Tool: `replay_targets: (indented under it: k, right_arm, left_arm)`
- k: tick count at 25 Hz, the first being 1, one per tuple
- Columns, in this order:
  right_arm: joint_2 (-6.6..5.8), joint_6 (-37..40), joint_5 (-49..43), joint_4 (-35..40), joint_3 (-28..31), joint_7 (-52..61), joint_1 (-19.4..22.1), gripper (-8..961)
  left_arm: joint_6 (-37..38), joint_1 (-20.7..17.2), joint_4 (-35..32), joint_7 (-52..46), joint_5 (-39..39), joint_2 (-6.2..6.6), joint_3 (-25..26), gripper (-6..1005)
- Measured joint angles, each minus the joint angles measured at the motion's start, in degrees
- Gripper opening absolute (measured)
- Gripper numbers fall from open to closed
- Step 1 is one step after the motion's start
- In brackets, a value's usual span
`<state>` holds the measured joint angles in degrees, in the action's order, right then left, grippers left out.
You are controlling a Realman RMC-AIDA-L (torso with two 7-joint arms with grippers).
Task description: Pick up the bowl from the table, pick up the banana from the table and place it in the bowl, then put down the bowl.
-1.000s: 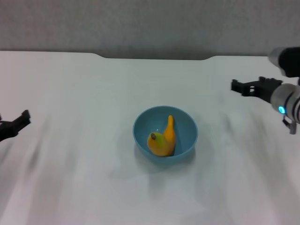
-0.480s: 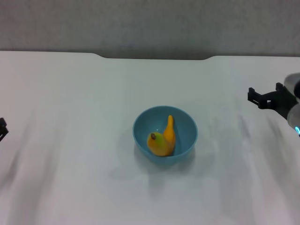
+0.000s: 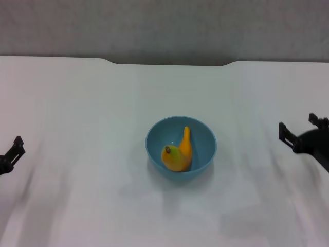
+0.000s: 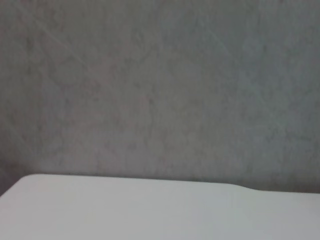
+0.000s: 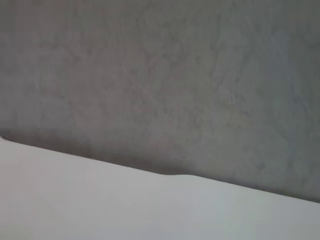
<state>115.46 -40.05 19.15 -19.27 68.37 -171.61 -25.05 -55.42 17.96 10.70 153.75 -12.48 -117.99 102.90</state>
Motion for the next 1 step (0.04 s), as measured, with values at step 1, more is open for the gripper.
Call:
replay_targets:
  k: [1]
  right_arm:
    - [0.0, -1.2, 0.0, 0.0, -0.9, 0.4, 1.0, 851]
  left_arm:
    - [0.0, -0.1, 0.0, -0.2, 0.0, -0.01, -0.2, 894]
